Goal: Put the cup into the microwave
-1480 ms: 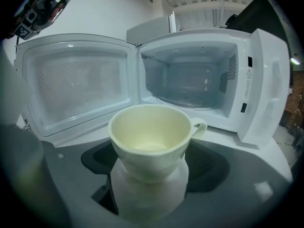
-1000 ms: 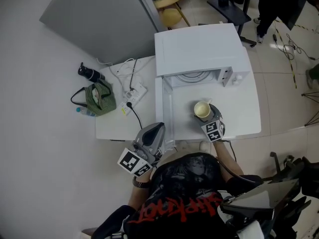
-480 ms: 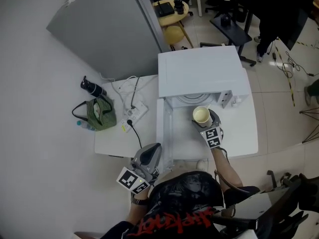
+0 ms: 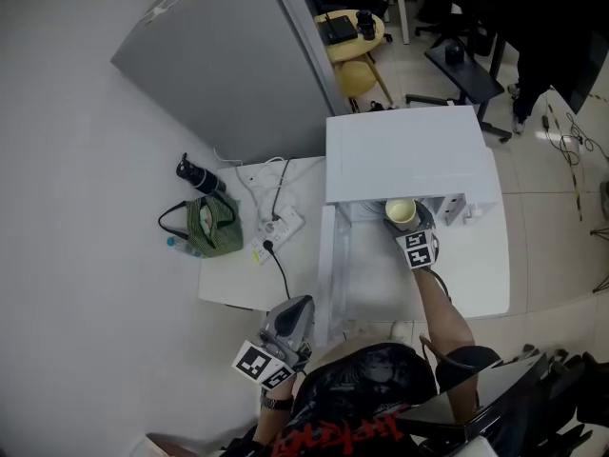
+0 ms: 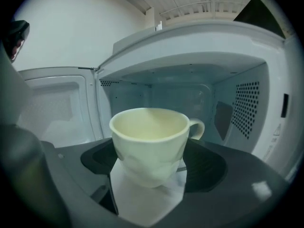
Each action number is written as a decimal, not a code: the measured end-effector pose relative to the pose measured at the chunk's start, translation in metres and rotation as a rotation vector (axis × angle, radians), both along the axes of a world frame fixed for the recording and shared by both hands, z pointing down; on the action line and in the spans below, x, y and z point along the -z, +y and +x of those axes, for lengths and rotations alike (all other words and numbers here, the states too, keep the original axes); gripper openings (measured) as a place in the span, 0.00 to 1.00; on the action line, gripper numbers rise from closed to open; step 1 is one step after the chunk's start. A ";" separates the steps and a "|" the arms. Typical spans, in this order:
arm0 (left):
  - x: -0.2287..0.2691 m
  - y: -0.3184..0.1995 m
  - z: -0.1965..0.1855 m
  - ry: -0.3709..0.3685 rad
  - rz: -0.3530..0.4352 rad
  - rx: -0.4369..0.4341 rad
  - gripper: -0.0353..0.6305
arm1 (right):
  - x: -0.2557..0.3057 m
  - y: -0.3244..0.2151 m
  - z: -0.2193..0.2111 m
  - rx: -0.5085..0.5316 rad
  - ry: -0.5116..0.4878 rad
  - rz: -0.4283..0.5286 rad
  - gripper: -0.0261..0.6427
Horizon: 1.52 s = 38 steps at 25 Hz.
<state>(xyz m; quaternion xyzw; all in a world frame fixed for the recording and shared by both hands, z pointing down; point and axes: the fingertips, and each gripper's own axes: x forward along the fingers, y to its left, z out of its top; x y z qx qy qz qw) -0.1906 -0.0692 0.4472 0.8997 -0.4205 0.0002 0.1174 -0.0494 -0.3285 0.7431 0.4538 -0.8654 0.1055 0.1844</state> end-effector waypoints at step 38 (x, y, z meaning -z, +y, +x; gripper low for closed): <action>-0.002 -0.015 0.011 -0.016 -0.007 -0.024 0.05 | -0.001 -0.020 -0.024 0.022 -0.021 -0.009 0.73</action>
